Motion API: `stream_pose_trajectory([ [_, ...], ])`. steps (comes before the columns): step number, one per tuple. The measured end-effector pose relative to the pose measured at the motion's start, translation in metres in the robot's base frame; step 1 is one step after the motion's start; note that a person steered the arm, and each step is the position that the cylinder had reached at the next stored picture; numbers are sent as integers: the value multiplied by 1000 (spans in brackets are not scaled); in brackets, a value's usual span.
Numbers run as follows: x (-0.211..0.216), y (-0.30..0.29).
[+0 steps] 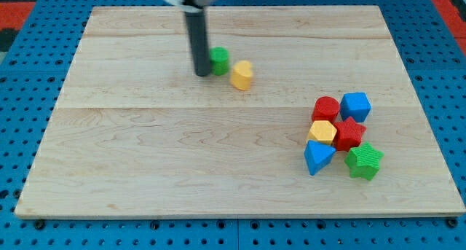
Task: Push the green circle and heart towards the group of blocks at the bottom of the board
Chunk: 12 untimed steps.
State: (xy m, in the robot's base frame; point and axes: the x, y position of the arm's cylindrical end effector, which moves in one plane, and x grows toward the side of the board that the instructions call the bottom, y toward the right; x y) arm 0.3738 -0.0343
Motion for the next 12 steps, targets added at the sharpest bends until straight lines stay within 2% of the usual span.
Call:
stream_pose_trajectory([
  [1,0,0],
  [2,0,73],
  [3,17,142],
  [4,23,155],
  [5,5,167],
  [6,48,182],
  [7,30,119],
  [8,1,13],
  [9,-47,31],
  [10,-58,83],
  [11,-106,45],
  [12,-100,130],
])
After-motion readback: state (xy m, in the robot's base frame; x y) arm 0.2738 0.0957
